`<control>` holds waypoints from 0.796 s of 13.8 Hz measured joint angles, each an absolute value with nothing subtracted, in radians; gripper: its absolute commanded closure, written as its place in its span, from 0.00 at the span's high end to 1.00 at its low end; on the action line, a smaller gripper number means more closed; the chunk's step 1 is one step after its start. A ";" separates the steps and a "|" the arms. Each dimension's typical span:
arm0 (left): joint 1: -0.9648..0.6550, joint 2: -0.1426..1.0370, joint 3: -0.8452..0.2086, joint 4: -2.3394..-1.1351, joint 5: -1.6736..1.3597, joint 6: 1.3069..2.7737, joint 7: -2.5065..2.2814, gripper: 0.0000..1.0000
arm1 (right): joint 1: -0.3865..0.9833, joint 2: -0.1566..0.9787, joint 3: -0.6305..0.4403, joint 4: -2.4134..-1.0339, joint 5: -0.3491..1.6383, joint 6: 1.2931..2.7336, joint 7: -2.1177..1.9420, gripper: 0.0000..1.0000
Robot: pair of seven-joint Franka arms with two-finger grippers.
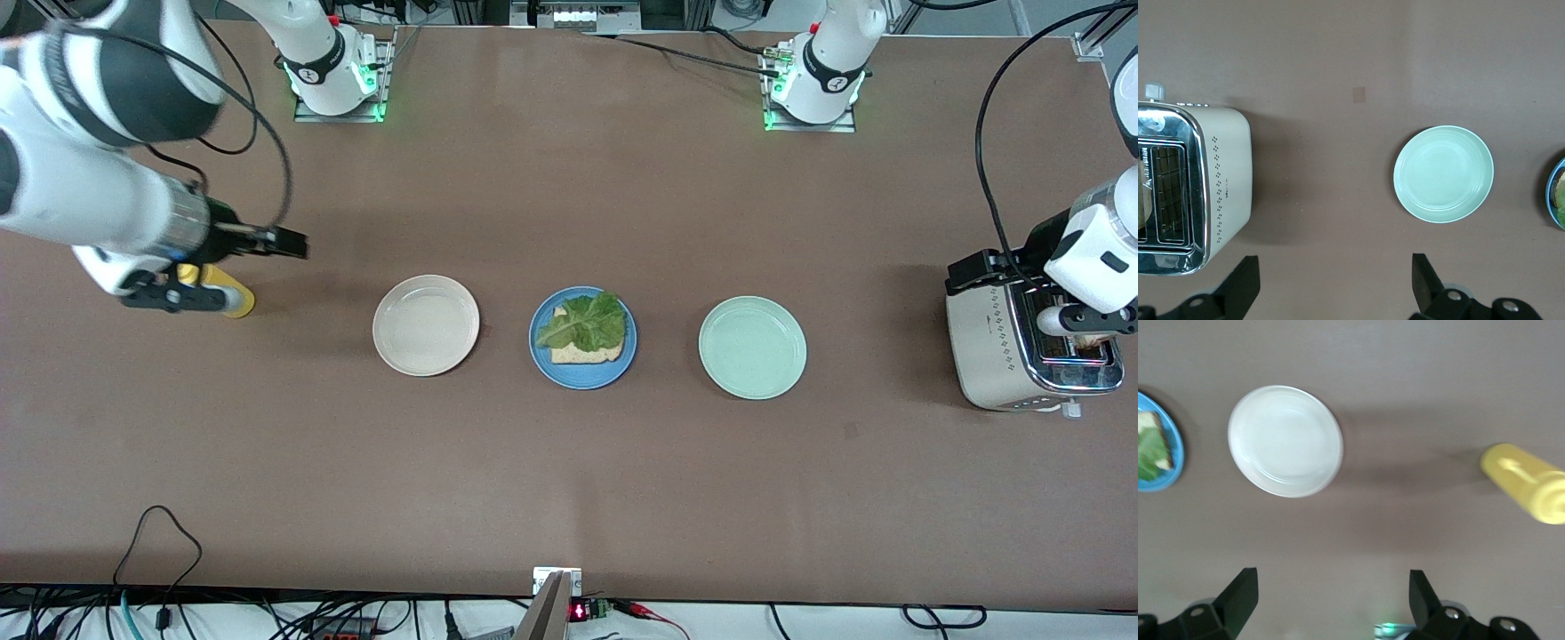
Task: Make sandwich in blue plate with both arms
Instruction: 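Withdraw the right gripper toward the yellow bottle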
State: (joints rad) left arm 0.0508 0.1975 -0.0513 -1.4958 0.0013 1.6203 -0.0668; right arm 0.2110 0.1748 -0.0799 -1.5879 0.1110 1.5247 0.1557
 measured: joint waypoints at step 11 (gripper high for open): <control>0.053 0.199 -0.048 -1.496 0.002 1.621 -0.067 1.00 | 0.089 0.152 -0.083 -1.558 0.021 1.518 -0.100 1.00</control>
State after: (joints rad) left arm 0.0529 0.1989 -0.0485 -1.4960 0.0015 1.6210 -0.0668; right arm 0.0894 0.1522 -0.0833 -1.5575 0.0213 1.5183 -0.0997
